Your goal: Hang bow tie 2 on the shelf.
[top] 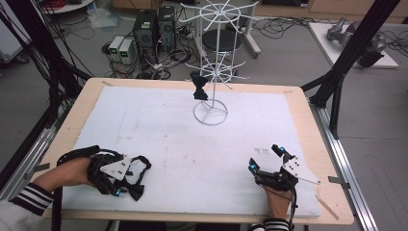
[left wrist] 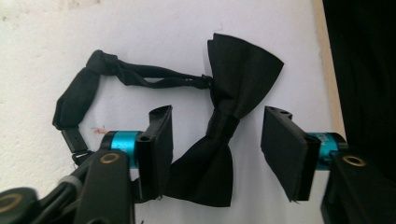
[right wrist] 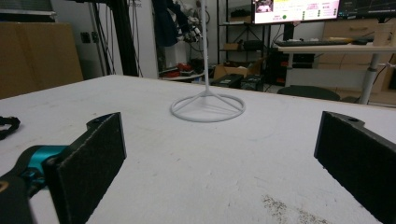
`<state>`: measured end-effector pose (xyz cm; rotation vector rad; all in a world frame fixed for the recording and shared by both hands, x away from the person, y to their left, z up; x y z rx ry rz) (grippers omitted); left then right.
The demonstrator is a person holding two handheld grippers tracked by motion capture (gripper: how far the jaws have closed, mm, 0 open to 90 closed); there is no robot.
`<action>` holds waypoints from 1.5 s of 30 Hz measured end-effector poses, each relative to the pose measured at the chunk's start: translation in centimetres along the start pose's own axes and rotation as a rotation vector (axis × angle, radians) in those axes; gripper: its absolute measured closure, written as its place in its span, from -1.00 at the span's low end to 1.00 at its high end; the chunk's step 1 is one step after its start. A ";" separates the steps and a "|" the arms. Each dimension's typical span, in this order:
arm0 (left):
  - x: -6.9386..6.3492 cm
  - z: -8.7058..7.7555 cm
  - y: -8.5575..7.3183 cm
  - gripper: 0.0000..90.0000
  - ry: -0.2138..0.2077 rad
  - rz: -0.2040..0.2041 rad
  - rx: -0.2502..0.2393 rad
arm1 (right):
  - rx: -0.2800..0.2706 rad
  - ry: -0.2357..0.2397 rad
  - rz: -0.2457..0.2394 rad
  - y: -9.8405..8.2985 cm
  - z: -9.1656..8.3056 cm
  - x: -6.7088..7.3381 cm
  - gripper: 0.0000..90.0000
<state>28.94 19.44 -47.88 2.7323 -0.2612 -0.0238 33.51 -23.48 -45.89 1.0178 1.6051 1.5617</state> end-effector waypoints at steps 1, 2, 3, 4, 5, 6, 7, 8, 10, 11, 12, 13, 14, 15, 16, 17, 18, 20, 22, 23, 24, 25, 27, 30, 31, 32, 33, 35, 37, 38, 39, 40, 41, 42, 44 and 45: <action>0.0 0.0 0.0 0.02 -0.002 -0.002 0.004 | 0.000 0.001 0.001 0.0 0.0 0.0 -0.97; 0.0 0.1 -0.1 0.05 -0.004 0.000 0.012 | 0.000 0.000 0.000 0.0 0.0 0.0 -0.97; 0.0 0.2 -0.1 0.07 -0.008 0.002 0.016 | 0.000 0.000 0.000 0.0 0.0 0.0 -0.97; 0.0 0.2 -0.1 0.10 -0.011 0.003 0.019 | 0.000 0.000 0.000 0.0 0.0 0.0 -0.97; 0.0 0.3 -0.2 0.13 -0.009 0.006 0.022 | 0.000 0.000 0.000 0.0 0.0 0.0 -0.97; 0.1 0.3 -0.2 0.14 -0.007 0.007 0.031 | 0.000 0.000 0.001 0.0 0.0 0.0 -0.97; 0.1 0.4 -0.2 0.15 -0.006 0.006 0.036 | 0.000 0.000 0.001 0.0 0.0 0.0 -0.97; 0.1 0.4 -0.2 0.18 -0.007 0.006 0.039 | 0.000 0.000 0.001 0.0 0.0 0.0 -0.97; 0.2 0.5 -0.3 0.23 -0.001 0.007 0.053 | -0.001 0.001 0.001 0.0 0.0 0.0 -0.97; 0.3 0.6 -0.3 0.23 -0.003 0.004 0.060 | 0.000 0.000 0.000 0.0 0.0 0.0 -0.97; 0.3 0.6 -0.4 0.24 -0.003 0.007 0.062 | 0.000 0.001 0.001 0.0 0.0 0.0 -0.97; 0.3 0.7 -0.4 0.25 -0.003 0.007 0.063 | 0.000 0.000 0.001 0.0 0.0 0.0 -0.97; 0.4 0.7 -0.3 0.27 -0.001 0.010 0.063 | 0.000 0.000 0.001 0.0 0.0 0.0 -0.97; 0.3 0.7 -0.3 0.29 -0.004 0.005 0.064 | 0.000 0.000 0.000 0.0 0.0 0.0 -0.97; 0.3 0.7 -0.3 0.32 -0.009 0.007 0.063 | -0.001 0.000 0.001 0.0 0.0 0.0 -0.97; 0.3 0.7 -0.3 0.36 -0.013 0.007 0.065 | -0.001 0.000 0.000 0.0 0.0 0.0 -0.97; 0.3 0.7 -0.2 0.40 -0.012 0.011 0.065 | -0.001 0.001 0.001 0.0 0.0 0.0 -0.97; 0.3 0.7 -0.2 0.45 -0.019 0.008 0.066 | -0.001 0.000 0.001 0.0 0.0 0.0 -0.97; 0.3 0.8 -0.2 0.49 -0.023 0.002 0.068 | -0.001 0.000 0.000 0.0 0.0 0.0 -0.97; 0.3 0.8 -0.3 0.51 -0.027 -0.003 0.071 | 0.000 0.000 0.001 0.0 0.0 0.0 -0.97; 0.3 0.8 -0.3 0.54 -0.030 -0.005 0.072 | -0.001 0.000 0.000 0.0 0.0 0.0 -0.97; 0.2 0.9 -0.3 0.57 -0.034 -0.005 0.077 | -0.001 0.000 0.000 0.0 0.0 0.0 -0.97; 0.3 0.9 -0.4 0.62 -0.039 -0.001 0.085 | -0.001 0.000 0.001 0.0 0.0 0.0 -0.97; 0.2 1.0 -0.4 0.64 -0.049 -0.031 0.089 | -0.003 0.000 0.002 0.0 0.0 0.0 -0.97; 0.3 1.1 -0.4 0.64 -0.049 -0.033 0.091 | -0.002 -0.001 0.001 0.0 0.0 0.0 -0.97; 0.3 1.1 -0.4 0.64 -0.053 -0.031 0.095 | -0.002 0.000 0.001 0.0 0.0 0.0 -0.97; 0.3 1.1 -0.4 0.65 -0.053 -0.038 0.090 | -0.004 -0.001 0.002 0.0 0.0 0.0 -0.97; 0.3 1.1 -0.4 0.67 -0.048 -0.041 0.088 | -0.004 -0.001 0.002 0.0 0.0 0.0 -0.97; 0.3 1.1 -0.4 0.68 -0.048 -0.040 0.090 | -0.004 -0.001 0.002 0.0 0.0 0.0 -0.97; 0.3 1.1 -0.4 0.68 -0.049 -0.038 0.091 | -0.004 -0.001 0.002 0.0 0.0 0.0 -0.97; 0.3 1.1 -0.4 0.68 -0.048 -0.038 0.090 | -0.004 -0.001 0.002 0.0 0.0 0.0 -0.97; 0.3 1.1 -0.4 0.68 -0.047 -0.037 0.090 | -0.004 -0.001 0.003 0.0 0.0 0.0 -0.97; 0.4 1.0 -0.4 0.68 -0.042 -0.034 0.091 | -0.004 -0.001 0.002 0.0 0.0 0.0 -0.97; 0.5 1.0 -0.5 0.68 -0.040 -0.032 0.089 | -0.004 -0.001 0.002 0.0 0.0 0.0 -0.97; 0.6 0.9 -0.5 0.69 -0.030 -0.039 0.082 | -0.004 0.000 0.002 0.0 0.0 0.0 -0.97; 0.6 0.9 -0.5 0.69 -0.028 -0.044 0.076 | -0.004 -0.001 0.003 0.0 0.0 0.0 -0.97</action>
Point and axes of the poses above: each handheld gripper's, and its own axes: z roughly forward along the jaws, y roughly out of its top, x roughly to its left, the point moved 9 cm from there along z, roughly forward along the jaws, and after that the axes turned 3 degrees about -y, right-handed, at the moved point
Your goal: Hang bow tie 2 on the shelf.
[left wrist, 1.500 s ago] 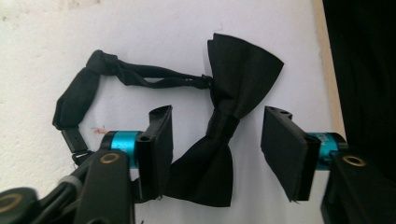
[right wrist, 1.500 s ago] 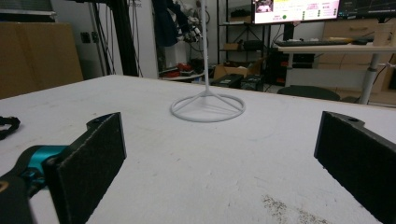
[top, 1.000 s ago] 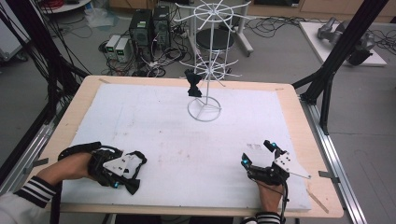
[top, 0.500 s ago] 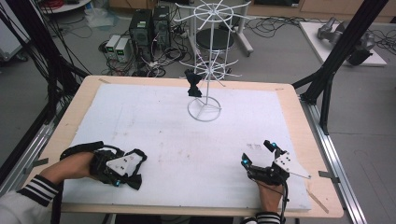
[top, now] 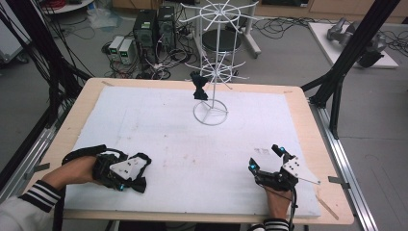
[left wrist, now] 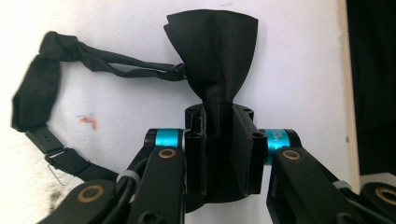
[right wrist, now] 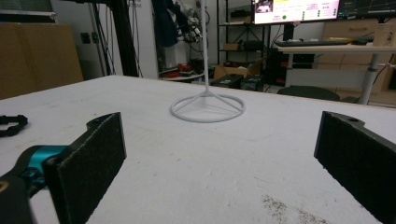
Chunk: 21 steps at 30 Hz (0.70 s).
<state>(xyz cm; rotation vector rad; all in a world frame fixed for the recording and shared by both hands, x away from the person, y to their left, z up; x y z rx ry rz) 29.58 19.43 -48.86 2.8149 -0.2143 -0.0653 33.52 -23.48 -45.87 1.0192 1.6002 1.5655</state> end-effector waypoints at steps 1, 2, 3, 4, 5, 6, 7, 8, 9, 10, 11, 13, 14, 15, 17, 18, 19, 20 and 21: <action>0.0 0.0 0.0 0.69 0.004 -0.004 -0.004 | 0.000 0.000 -0.001 0.0 0.0 0.0 -0.97; 0.0 0.0 0.0 0.68 0.005 -0.003 -0.003 | 0.001 0.001 -0.001 0.0 0.0 0.0 -0.97; 0.0 0.0 0.0 0.69 0.009 -0.001 -0.007 | 0.001 0.001 0.000 0.0 0.0 0.0 -0.97; 0.1 0.0 0.0 0.69 0.013 -0.004 -0.012 | 0.001 0.001 -0.001 0.0 0.0 0.0 -0.97; 0.1 -0.1 0.0 0.69 0.017 -0.009 -0.021 | 0.000 0.000 -0.001 0.0 0.0 0.0 -0.97; 0.2 -0.2 0.1 0.69 0.022 -0.009 -0.028 | 0.001 0.001 -0.001 0.0 0.0 0.0 -0.97; 0.3 -0.4 0.2 0.69 0.034 -0.017 -0.044 | 0.000 0.000 -0.001 0.0 0.0 0.0 -0.97; 0.4 -0.5 0.3 0.69 0.035 -0.027 -0.066 | 0.001 0.001 -0.001 0.0 0.0 0.0 -0.97; 0.5 -0.8 0.4 0.69 0.039 -0.035 -0.089 | 0.000 0.000 -0.001 0.0 0.0 0.0 -0.97; 0.6 -1.0 0.4 0.69 0.045 -0.033 -0.096 | 0.000 0.000 -0.001 0.0 0.0 0.0 -0.97; 0.6 -1.1 0.4 0.69 0.045 -0.046 -0.112 | 0.001 0.001 -0.001 0.0 0.0 0.0 -0.97; 0.9 -1.4 0.5 0.69 0.058 -0.051 -0.137 | 0.001 0.001 -0.001 0.0 0.0 0.0 -0.97; 0.9 -1.6 0.5 0.69 0.055 -0.061 -0.150 | 0.001 0.001 -0.001 0.0 0.0 0.0 -0.97; 0.9 -1.7 0.5 0.68 0.057 -0.071 -0.163 | 0.001 0.001 -0.001 0.0 0.0 0.0 -0.97; 1.0 -2.0 0.6 0.68 0.057 -0.089 -0.186 | 0.001 0.001 -0.001 0.0 0.0 0.0 -0.97; 1.1 -2.1 0.7 0.68 0.059 -0.094 -0.204 | 0.001 0.001 -0.001 0.0 0.0 0.0 -0.97; 1.1 -2.3 0.8 0.68 0.058 -0.107 -0.216 | 0.001 0.001 -0.001 0.0 0.0 0.0 -0.97; 1.2 -2.4 0.9 0.68 0.055 -0.115 -0.230 | 0.001 0.001 0.000 0.0 0.0 0.0 -0.97; 1.3 -2.5 1.0 0.68 0.057 -0.119 -0.240 | 0.001 0.001 0.000 0.0 0.0 0.0 -0.97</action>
Point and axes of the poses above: each handheld gripper's, and its own axes: z roughly forward along the jaws, y roughly out of its top, x roughly to its left, the point moved 9 cm from there along z, roughly forward along the jaws, and after that the axes turned 3 degrees about -y, right-handed, at the moved point
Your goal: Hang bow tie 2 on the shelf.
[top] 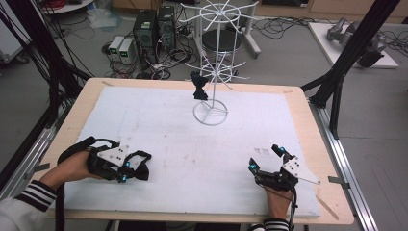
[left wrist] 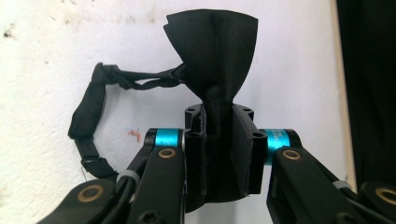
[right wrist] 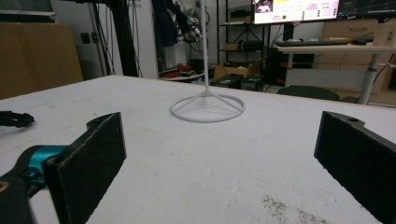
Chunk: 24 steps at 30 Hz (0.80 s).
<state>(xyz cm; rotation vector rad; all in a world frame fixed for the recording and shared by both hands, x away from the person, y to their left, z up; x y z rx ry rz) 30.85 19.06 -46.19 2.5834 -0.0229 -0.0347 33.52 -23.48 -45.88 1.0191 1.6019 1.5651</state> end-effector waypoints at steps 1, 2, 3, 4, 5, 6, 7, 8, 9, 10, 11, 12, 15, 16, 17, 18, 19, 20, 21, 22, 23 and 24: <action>0.1 -0.1 0.1 0.68 0.003 -0.001 -0.009 | 0.000 0.000 0.001 0.0 0.0 0.0 -0.97; 0.2 -0.2 0.2 0.68 0.003 -0.011 -0.020 | 0.000 0.000 0.000 0.0 0.0 0.0 -0.97; 0.3 -0.2 0.2 0.68 0.007 -0.018 -0.034 | 0.000 0.000 -0.001 0.0 0.0 0.0 -0.97; 0.3 -0.4 0.4 0.68 0.008 -0.027 -0.053 | 0.000 0.000 -0.002 0.0 0.0 0.0 -0.97; 0.5 -0.5 0.5 0.68 0.012 -0.033 -0.069 | 0.000 0.000 0.000 0.0 0.0 0.0 -0.97; 0.5 -0.7 0.6 0.68 0.015 -0.044 -0.090 | 0.000 0.000 0.000 0.0 0.0 0.0 -0.97; 0.7 -0.9 0.7 0.68 0.017 -0.046 -0.108 | 0.000 0.000 0.000 0.0 0.0 0.0 -0.97; 0.7 -1.1 0.8 0.68 0.018 -0.053 -0.121 | 0.000 0.000 0.000 0.0 0.0 0.0 -0.97; 0.8 -1.2 1.0 0.68 0.028 -0.058 -0.143 | 0.000 0.000 0.000 0.0 0.0 0.0 -0.97; 0.9 -1.4 1.1 0.68 0.029 -0.066 -0.162 | 0.000 0.000 0.000 0.0 0.0 0.0 -0.97; 1.0 -1.6 1.2 0.68 0.036 -0.074 -0.183 | 0.000 0.001 0.000 0.0 0.0 0.0 -0.97; 1.2 -1.9 1.4 0.68 0.043 -0.084 -0.203 | 0.000 0.001 0.000 0.0 0.0 0.0 -0.97; 1.7 -2.7 2.0 0.68 0.056 -0.123 -0.295 | 0.000 0.000 0.000 0.0 0.0 0.0 -0.97; 1.9 -3.0 2.2 0.68 0.064 -0.132 -0.321 | 0.000 0.000 -0.002 0.0 0.0 0.0 -0.97; 2.0 -3.2 2.3 0.68 0.071 -0.135 -0.336 | 0.000 0.000 -0.002 0.0 0.0 0.0 -0.97; 2.1 -3.4 2.3 0.68 0.075 -0.139 -0.348 | 0.000 0.000 -0.001 0.0 0.0 0.0 -0.97; 2.2 -3.6 2.5 0.68 0.079 -0.139 -0.361 | 0.000 0.000 -0.001 0.0 0.0 0.0 -0.97; 2.3 -3.7 2.5 0.68 0.092 -0.142 -0.368 | 0.000 0.000 -0.001 0.0 0.0 0.0 -0.97; 2.4 -3.8 2.6 0.68 0.097 -0.151 -0.384 | 0.000 0.000 -0.001 0.0 0.0 0.0 -0.97; 2.5 -4.0 2.6 0.68 0.111 -0.152 -0.392 | 0.000 0.000 0.000 0.0 0.0 0.0 -0.97; 2.7 -4.2 2.7 0.68 0.126 -0.161 -0.408 | 0.000 0.000 0.000 0.0 0.0 0.0 -0.97; 2.8 -4.4 2.8 0.69 0.135 -0.168 -0.423 | 0.000 0.000 -0.002 0.0 0.0 0.0 -0.97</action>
Point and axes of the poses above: each handheld gripper's, and its own axes: z roughly forward along the jaws, y roughly out of its top, x roughly to its left, the point moved 9 cm from there along z, roughly forward along the jaws, and after that the axes turned 3 degrees about -y, right-handed, at the moved point
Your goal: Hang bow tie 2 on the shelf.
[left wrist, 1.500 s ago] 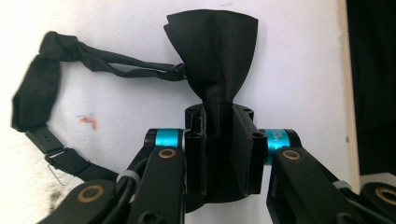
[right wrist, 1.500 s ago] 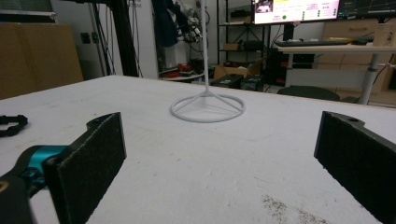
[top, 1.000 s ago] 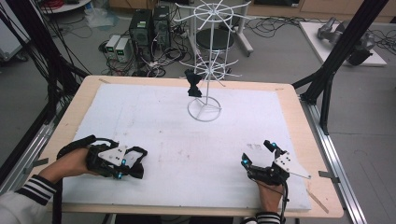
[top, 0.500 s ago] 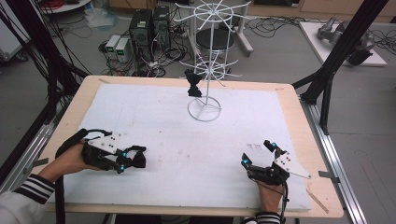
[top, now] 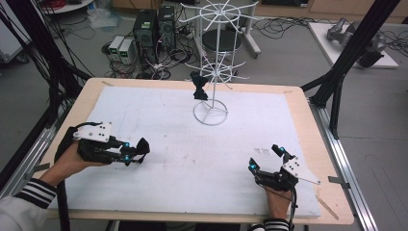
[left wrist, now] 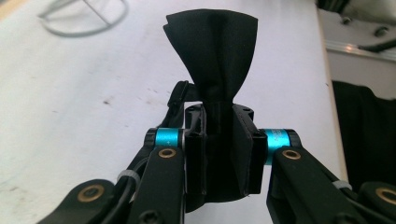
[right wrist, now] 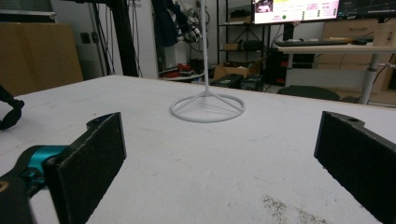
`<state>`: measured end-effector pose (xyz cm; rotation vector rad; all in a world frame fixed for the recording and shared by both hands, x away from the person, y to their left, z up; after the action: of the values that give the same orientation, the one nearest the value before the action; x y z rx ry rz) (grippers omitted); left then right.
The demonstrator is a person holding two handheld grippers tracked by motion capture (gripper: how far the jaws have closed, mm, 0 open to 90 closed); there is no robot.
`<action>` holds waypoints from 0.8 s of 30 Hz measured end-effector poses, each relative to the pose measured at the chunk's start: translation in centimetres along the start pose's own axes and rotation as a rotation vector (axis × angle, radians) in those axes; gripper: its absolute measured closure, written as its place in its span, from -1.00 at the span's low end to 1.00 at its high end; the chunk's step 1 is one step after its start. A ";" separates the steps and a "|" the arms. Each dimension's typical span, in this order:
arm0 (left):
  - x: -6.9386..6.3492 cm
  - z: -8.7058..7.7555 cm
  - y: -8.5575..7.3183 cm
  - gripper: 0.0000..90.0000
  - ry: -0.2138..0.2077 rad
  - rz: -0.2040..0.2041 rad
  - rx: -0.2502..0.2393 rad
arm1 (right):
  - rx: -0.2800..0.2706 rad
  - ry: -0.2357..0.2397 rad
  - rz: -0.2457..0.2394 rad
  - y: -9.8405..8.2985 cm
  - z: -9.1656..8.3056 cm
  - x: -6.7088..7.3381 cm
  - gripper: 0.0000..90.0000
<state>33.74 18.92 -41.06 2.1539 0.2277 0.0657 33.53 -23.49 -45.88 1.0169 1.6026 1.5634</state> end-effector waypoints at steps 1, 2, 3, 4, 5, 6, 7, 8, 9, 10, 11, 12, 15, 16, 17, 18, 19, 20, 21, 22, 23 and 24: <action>0.2 -0.1 0.2 0.69 0.012 0.002 -0.012 | 0.000 0.000 0.001 0.0 0.0 0.0 -0.97; 0.3 -0.3 0.3 0.68 0.026 -0.002 -0.024 | 0.001 -0.001 0.000 0.0 0.0 0.0 -0.97; 0.4 -0.4 0.5 0.68 0.037 -0.005 -0.038 | 0.001 0.000 0.001 0.0 0.0 0.0 -0.97; 0.5 -0.4 0.6 0.68 0.044 -0.004 -0.047 | 0.000 0.000 0.001 0.0 0.0 0.0 -0.97; 0.6 -0.5 0.8 0.68 0.056 -0.005 -0.055 | 0.001 0.000 0.001 0.0 0.0 0.0 -0.97; 0.7 -0.6 0.9 0.69 0.061 -0.004 -0.063 | 0.000 0.000 0.001 0.0 0.0 0.0 -0.97; 0.7 -0.6 1.0 0.68 0.062 -0.006 -0.073 | 0.000 0.000 0.001 0.0 0.0 0.0 -0.97; 0.8 -0.7 1.3 0.69 0.076 -0.007 -0.088 | 0.001 0.000 0.001 0.0 0.0 0.0 -0.97; 0.9 -0.7 1.3 0.68 0.079 -0.009 -0.092 | 0.000 0.000 0.001 0.0 0.0 0.0 -0.97; 0.9 -0.8 1.5 0.69 0.082 -0.010 -0.097 | 0.000 -0.001 0.001 0.0 0.0 0.0 -0.97; 1.0 -0.8 1.6 0.68 0.087 -0.012 -0.106 | 0.001 0.000 0.001 0.0 0.0 0.0 -0.97; 1.0 -0.8 1.7 0.68 0.089 -0.012 -0.111 | 0.001 0.000 0.000 0.0 0.0 0.0 -0.97; 1.2 -0.9 2.0 0.68 0.100 -0.018 -0.129 | 0.001 0.000 0.000 0.0 0.0 0.0 -0.97; 1.3 -0.9 2.1 0.68 0.107 -0.025 -0.139 | 0.001 0.000 0.001 0.0 0.0 0.0 -0.97; 1.3 -1.0 2.2 0.68 0.107 -0.028 -0.146 | 0.001 0.000 0.000 0.0 0.0 0.0 -0.97; 1.4 -1.0 2.3 0.68 0.109 -0.026 -0.152 | 0.001 0.000 0.000 0.0 0.0 0.0 -0.97; 1.4 -1.0 2.5 0.68 0.113 -0.029 -0.161 | 0.001 0.000 -0.001 0.0 0.0 0.0 -0.97; 1.5 -1.1 2.6 0.68 0.118 -0.026 -0.163 | 0.000 0.000 0.000 0.0 0.0 0.0 -0.97; 1.6 -1.1 2.7 0.68 0.124 -0.025 -0.169 | 0.000 0.000 0.001 0.0 0.0 0.0 -0.97; 1.7 -1.2 2.8 0.69 0.133 -0.029 -0.180 | 0.000 0.000 0.002 0.0 0.0 0.0 -0.97; 1.7 -1.3 3.0 0.68 0.136 -0.033 -0.190 | 0.001 0.000 0.001 0.0 0.0 0.0 -0.97; 1.8 -1.3 3.1 0.69 0.140 -0.032 -0.197 | 0.000 0.000 0.002 0.0 0.0 0.0 -0.97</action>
<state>35.76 18.65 -37.80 1.9507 0.3236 0.2125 33.53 -23.48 -45.88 1.0186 1.6022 1.5642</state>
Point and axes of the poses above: each handheld gripper's, and its own axes: z roughly forward along the jaws, y roughly out of its top, x roughly to its left, the point moved 9 cm from there along z, roughly forward along the jaws, and after that the axes turned 3 degrees about -y, right-handed, at the moved point
